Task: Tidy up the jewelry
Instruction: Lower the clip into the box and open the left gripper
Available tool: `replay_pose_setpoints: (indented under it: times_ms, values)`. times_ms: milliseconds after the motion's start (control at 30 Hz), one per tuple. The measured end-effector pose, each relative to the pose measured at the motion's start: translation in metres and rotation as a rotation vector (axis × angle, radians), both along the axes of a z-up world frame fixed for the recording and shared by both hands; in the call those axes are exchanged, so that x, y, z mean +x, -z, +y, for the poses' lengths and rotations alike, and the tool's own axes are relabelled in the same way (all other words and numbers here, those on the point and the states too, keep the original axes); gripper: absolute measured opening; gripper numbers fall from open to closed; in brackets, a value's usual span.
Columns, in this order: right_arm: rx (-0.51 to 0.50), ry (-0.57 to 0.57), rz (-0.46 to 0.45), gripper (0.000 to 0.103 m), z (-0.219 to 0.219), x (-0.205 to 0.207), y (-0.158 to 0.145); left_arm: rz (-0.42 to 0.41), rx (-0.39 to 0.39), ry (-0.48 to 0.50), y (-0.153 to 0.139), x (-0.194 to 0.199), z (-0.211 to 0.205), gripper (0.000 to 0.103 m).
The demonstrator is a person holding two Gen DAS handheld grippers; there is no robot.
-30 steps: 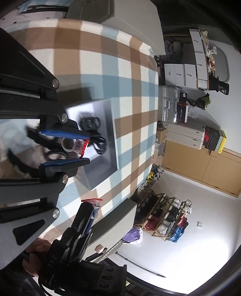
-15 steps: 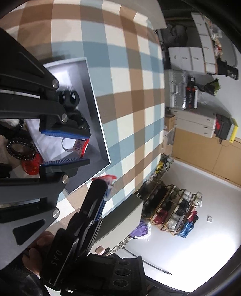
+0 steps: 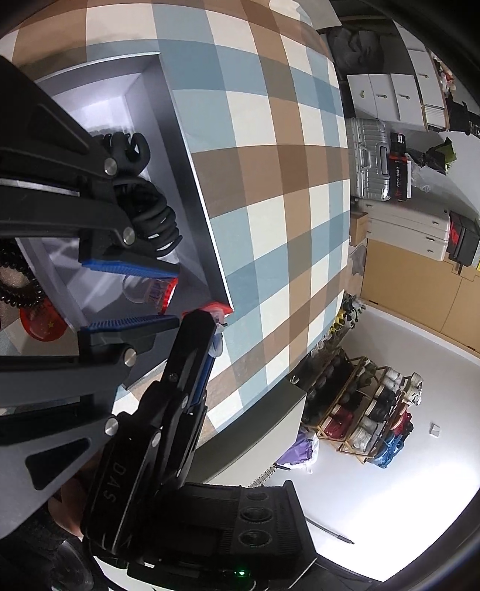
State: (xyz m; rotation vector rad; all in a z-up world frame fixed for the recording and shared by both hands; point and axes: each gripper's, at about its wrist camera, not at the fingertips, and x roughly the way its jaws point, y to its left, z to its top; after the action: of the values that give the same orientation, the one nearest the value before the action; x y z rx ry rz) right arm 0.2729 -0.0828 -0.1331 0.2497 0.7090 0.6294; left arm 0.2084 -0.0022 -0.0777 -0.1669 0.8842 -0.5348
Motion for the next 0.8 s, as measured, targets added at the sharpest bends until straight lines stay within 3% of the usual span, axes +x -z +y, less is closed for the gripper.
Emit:
replay_pose_setpoints:
  times_ms: [233,300,333,433,533,667,800]
  values:
    - [0.016,-0.014,-0.03,0.02,0.001,0.0,-0.004,0.009,-0.001,0.016,-0.001,0.002,-0.002,0.017]
    - [0.022,-0.002,-0.031,0.021,-0.002,0.0,-0.007,-0.003,0.012,0.008,-0.003,0.0,-0.003,0.022]
    - [0.027,0.001,-0.032,0.022,-0.004,0.0,-0.009,-0.011,0.011,0.005,-0.006,-0.003,-0.001,0.03]
    - [0.045,0.032,-0.051,0.031,-0.012,-0.007,-0.016,-0.034,0.007,-0.005,-0.01,-0.008,0.002,0.044]
    - [0.071,0.057,-0.084,0.038,-0.021,-0.02,-0.027,-0.065,-0.003,-0.035,-0.017,-0.014,0.007,0.047]
    - [0.105,0.09,-0.149,0.057,-0.031,-0.046,-0.044,-0.093,-0.012,-0.071,-0.028,-0.023,0.013,0.053]
    - [0.083,0.106,-0.206,0.068,-0.033,-0.07,-0.059,-0.149,-0.006,-0.116,-0.04,-0.037,0.019,0.069]
